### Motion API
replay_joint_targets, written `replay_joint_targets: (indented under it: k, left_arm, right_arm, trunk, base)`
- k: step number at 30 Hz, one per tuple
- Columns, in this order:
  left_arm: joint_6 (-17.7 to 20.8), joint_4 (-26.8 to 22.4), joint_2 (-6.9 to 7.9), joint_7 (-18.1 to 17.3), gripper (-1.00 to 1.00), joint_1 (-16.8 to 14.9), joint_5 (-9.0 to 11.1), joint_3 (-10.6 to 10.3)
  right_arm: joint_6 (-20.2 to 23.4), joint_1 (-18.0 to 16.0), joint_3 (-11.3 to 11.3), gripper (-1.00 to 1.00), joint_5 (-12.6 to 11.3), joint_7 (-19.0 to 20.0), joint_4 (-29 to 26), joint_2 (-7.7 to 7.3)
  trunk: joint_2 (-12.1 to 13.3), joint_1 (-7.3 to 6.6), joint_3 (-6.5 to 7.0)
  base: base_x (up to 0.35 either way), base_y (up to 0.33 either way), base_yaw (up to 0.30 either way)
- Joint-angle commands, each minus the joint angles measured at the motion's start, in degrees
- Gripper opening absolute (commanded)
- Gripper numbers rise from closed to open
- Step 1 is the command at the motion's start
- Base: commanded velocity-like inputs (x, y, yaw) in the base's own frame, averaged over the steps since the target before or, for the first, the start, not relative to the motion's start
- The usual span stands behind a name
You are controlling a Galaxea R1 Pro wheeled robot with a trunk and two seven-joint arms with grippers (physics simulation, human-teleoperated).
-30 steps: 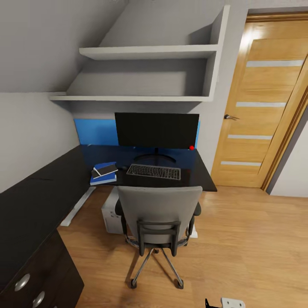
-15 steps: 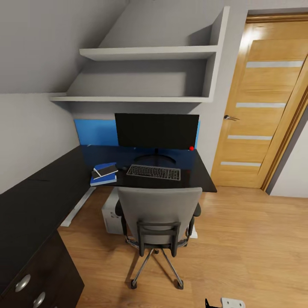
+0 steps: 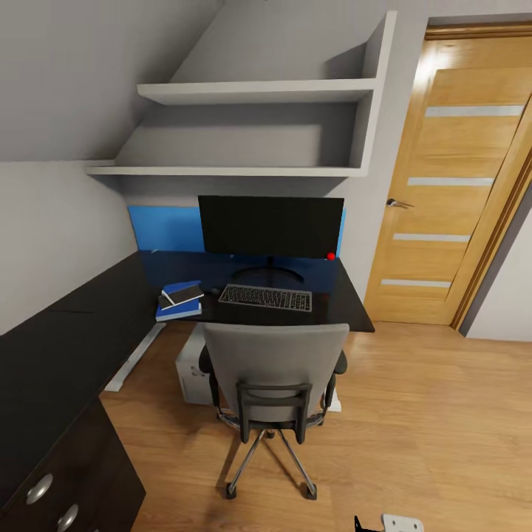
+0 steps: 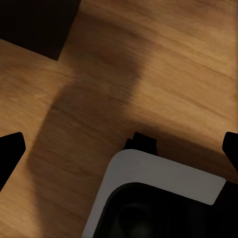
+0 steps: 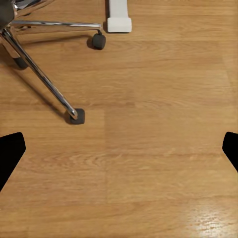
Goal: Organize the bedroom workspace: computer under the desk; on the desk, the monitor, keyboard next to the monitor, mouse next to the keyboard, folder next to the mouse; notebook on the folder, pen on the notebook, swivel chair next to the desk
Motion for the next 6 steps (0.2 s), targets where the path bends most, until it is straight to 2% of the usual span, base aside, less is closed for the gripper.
replay_joint_targets:
  k: [1,6]
  left_arm:
    - [-0.1,-0.02,0.0,0.19,1.0,-0.02,0.41,-0.5]
    - [-0.3,-0.02,0.0,0.19,1.0,-0.02,0.28,-0.67]
  right_arm:
    - [-0.11,-0.04,0.47,1.0,0.01,-0.33,0.08,0.0]
    - [-0.1,-0.04,0.47,1.0,0.01,-0.33,0.06,-0.02]
  trunk:
    - [-0.03,0.0,-0.06]
    - [-0.03,0.0,-0.06]
  base:
    - [0.0,0.0,0.0]
    - [0.0,0.0,0.0]
